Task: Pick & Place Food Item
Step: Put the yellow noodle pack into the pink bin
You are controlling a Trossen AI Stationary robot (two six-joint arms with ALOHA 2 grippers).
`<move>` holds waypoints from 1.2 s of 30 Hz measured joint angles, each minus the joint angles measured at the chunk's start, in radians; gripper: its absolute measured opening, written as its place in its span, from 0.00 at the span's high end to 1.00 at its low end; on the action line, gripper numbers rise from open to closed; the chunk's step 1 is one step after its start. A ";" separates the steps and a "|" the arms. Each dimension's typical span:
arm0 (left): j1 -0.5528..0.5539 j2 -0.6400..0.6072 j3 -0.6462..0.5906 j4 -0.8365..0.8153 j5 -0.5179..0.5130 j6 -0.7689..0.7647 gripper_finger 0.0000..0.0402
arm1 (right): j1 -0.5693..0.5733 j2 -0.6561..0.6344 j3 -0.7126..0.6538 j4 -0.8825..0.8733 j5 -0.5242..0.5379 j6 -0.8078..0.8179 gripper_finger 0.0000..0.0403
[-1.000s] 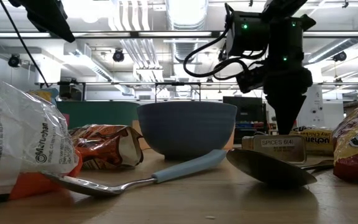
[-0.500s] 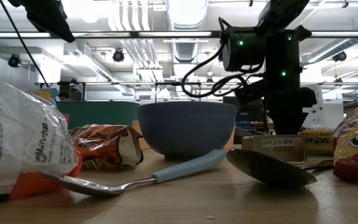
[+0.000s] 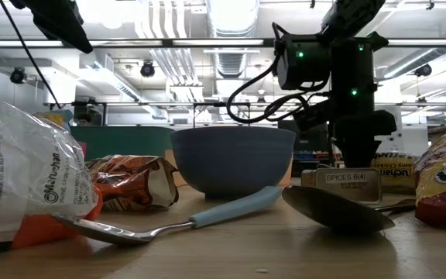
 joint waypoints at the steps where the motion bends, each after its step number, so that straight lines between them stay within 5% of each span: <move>1: 0.000 0.000 0.000 0.000 0.000 0.000 0.52 | 0.000 0.000 0.000 0.000 0.000 0.001 0.96; 15: 0.000 0.000 0.000 0.000 0.000 -0.001 0.52 | 0.001 0.000 0.057 -0.040 0.004 0.019 0.98; 36: 0.000 0.000 0.000 0.000 -0.043 -0.133 0.52 | 0.073 -0.020 0.301 -0.267 0.249 0.298 0.98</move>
